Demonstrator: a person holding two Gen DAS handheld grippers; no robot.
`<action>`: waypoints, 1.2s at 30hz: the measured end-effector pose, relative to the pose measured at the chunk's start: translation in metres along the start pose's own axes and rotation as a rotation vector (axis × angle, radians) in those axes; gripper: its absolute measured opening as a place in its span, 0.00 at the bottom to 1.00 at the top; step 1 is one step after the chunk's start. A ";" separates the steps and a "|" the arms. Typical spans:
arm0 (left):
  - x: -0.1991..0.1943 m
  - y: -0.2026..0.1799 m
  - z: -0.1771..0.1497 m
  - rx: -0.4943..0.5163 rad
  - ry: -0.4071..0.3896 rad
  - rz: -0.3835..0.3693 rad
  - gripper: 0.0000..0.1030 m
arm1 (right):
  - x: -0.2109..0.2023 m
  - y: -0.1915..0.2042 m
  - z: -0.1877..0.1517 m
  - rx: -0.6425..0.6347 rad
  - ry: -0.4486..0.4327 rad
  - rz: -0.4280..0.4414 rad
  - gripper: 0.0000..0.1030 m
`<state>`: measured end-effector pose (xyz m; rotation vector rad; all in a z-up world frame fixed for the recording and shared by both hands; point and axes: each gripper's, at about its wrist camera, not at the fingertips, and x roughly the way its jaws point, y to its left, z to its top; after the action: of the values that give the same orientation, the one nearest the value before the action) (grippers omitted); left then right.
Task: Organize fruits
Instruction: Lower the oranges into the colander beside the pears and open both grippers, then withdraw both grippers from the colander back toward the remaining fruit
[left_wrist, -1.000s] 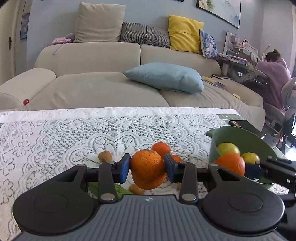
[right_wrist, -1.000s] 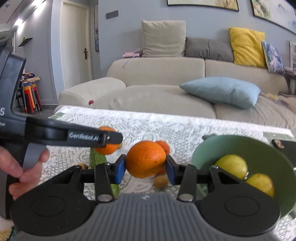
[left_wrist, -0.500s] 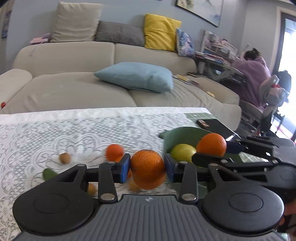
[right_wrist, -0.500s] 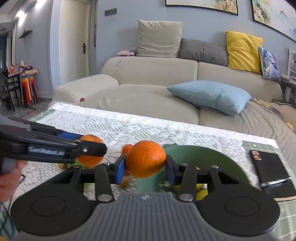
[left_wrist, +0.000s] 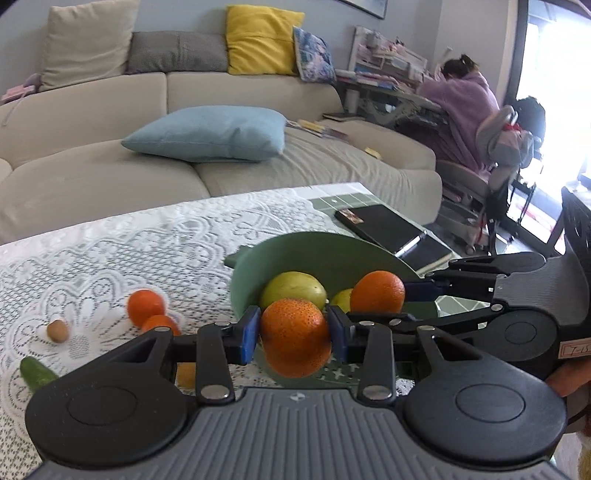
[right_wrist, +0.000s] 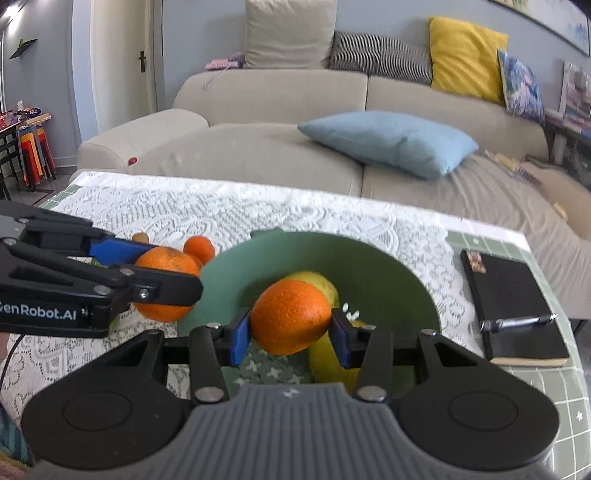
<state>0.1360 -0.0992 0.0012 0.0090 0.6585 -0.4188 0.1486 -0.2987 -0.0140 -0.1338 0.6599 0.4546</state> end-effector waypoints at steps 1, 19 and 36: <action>0.003 -0.002 0.000 0.006 0.006 0.000 0.43 | 0.001 -0.001 -0.001 0.000 0.009 0.002 0.41; 0.040 -0.004 -0.003 0.045 0.115 0.000 0.43 | 0.025 -0.014 -0.013 0.033 0.152 0.041 0.41; 0.045 -0.007 -0.003 0.056 0.134 -0.001 0.49 | 0.021 -0.012 -0.012 0.008 0.162 0.005 0.42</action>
<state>0.1636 -0.1219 -0.0274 0.0907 0.7784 -0.4400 0.1625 -0.3052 -0.0365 -0.1620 0.8208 0.4488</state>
